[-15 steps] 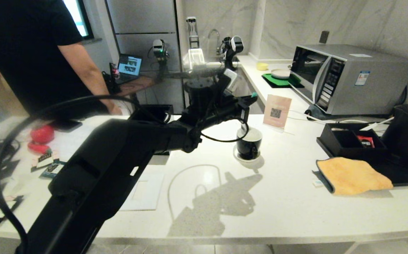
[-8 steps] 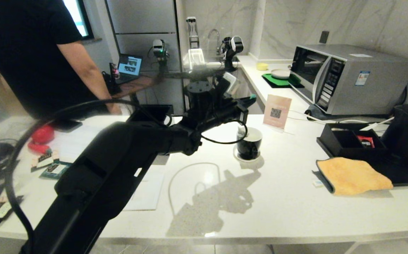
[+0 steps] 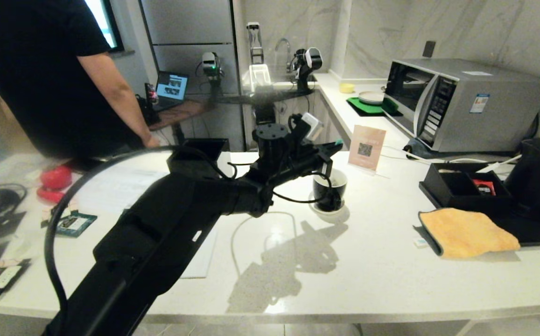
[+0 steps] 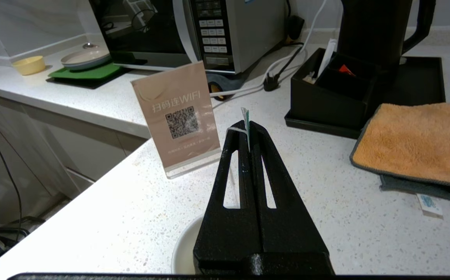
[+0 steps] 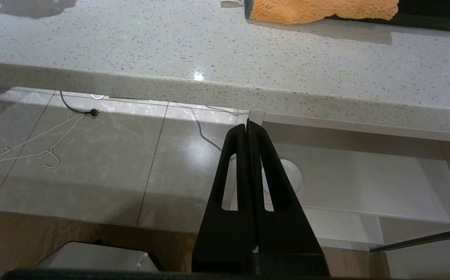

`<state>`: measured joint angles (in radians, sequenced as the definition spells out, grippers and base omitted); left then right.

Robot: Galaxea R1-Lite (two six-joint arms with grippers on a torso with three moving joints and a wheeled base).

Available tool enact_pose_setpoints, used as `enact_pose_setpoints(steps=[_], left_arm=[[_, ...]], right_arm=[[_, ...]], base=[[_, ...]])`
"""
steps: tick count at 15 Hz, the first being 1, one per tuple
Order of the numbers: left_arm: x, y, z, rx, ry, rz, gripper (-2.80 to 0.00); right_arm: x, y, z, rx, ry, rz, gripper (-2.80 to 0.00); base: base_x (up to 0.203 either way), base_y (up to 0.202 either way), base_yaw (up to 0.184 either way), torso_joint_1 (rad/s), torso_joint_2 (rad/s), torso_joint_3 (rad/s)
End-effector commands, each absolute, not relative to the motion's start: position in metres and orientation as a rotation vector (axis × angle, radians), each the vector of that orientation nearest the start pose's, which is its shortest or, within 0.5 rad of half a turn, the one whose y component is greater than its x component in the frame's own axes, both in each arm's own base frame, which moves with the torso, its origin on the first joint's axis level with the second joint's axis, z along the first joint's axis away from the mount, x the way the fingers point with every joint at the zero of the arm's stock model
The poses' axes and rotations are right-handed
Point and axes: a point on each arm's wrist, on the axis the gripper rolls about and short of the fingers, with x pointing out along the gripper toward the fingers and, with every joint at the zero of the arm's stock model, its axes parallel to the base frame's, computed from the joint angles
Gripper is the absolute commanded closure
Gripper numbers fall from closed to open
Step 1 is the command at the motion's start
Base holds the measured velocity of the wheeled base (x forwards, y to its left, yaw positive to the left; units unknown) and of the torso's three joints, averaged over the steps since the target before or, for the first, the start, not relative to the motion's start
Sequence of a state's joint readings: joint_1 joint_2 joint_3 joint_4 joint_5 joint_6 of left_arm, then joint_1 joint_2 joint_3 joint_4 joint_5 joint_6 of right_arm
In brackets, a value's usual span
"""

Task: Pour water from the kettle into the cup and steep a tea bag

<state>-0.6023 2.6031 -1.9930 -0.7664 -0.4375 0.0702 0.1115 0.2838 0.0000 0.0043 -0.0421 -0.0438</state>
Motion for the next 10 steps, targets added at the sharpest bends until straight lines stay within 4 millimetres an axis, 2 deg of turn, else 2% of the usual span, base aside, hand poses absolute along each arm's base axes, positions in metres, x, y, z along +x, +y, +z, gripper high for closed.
enact_pose_setpoints(steps=[1, 6, 10], left_arm=[[0.443, -0.317, 0.124, 0.053, -0.191, -1.037, 0.00], [0.442, -0.325, 0.108, 0.051, -0.188, -1.048, 0.00], [0.442, -0.327, 0.102, 0.053, -0.176, -1.053, 0.00]], right_arm=[[-0.001, -0.001, 0.078, -0.066, 0.288, 0.076, 0.00], [-0.001, -0.001, 0.078, -0.066, 0.288, 0.076, 0.00], [-0.001, -0.001, 0.078, -0.066, 0.288, 0.076, 0.00]], base=[[0.000, 0.000, 0.000, 0.000, 0.00, 0.000], [0.000, 0.000, 0.000, 0.000, 0.00, 0.000], [0.000, 0.000, 0.000, 0.000, 0.00, 0.000]])
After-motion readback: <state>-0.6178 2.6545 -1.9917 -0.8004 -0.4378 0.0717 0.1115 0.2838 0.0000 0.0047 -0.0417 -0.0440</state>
